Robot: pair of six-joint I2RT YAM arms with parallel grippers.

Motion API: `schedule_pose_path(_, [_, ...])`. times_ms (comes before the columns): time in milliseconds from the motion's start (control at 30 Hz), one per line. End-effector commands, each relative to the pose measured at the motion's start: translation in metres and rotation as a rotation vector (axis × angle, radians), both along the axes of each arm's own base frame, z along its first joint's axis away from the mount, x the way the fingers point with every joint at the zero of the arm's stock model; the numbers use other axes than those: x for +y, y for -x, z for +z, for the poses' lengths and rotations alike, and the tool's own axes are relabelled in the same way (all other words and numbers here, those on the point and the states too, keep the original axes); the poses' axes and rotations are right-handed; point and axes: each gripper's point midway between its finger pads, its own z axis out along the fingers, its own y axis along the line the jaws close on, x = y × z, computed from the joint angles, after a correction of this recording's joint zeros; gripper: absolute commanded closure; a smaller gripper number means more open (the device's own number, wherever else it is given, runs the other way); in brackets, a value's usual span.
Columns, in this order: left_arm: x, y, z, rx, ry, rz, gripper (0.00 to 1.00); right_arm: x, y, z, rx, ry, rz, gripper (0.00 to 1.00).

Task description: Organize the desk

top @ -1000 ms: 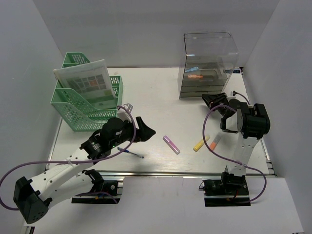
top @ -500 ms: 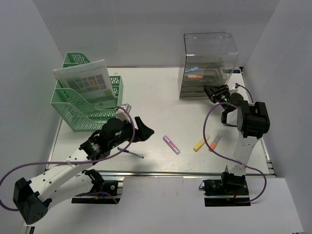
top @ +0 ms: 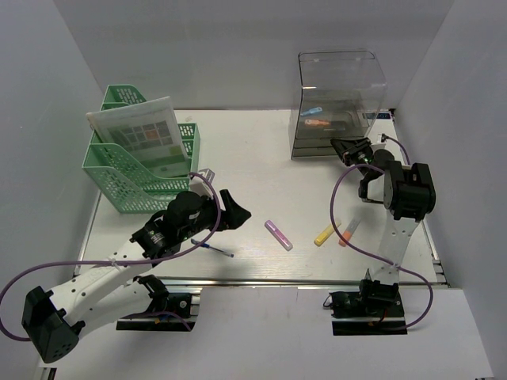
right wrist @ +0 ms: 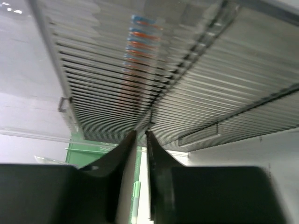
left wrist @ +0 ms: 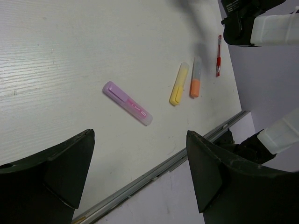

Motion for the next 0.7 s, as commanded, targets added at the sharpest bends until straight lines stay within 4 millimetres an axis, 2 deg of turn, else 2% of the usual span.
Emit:
schedule_pose_path(0, [0.002, -0.0024, 0.0047, -0.008, 0.012, 0.019, 0.11, -0.0055, -0.0094, 0.0314, -0.143, 0.011, -0.023, 0.85])
schedule_pose_path(167, [0.0016, -0.0018, 0.0046, -0.004, 0.018, 0.019, 0.11, -0.0048, -0.0057, 0.0346, -0.16, 0.006, -0.021, 0.95])
schedule_pose_path(467, [0.0021, -0.0002, 0.0042, 0.001, 0.023, 0.018, 0.11, -0.0094, 0.0, 0.037, -0.169, -0.009, -0.033, 0.97])
schedule_pose_path(500, [0.0025, -0.0004, 0.005, -0.002, 0.022, 0.019, 0.11, -0.0107, -0.0005, 0.0375, -0.168, -0.014, -0.033, 0.96])
schedule_pose_path(567, [0.0035, 0.0, 0.005, -0.003, 0.024, 0.022, 0.11, -0.0108, -0.002, 0.0367, -0.16, -0.022, -0.028, 0.8])
schedule_pose_path(633, [0.0039, -0.0004, 0.0055, -0.004, 0.025, 0.026, 0.11, -0.0102, -0.0031, 0.0357, -0.153, -0.021, -0.027, 0.72])
schedule_pose_path(667, [0.004, -0.0002, 0.0048, -0.003, 0.024, 0.026, 0.11, -0.01, -0.0035, 0.0361, -0.153, -0.022, -0.025, 0.71])
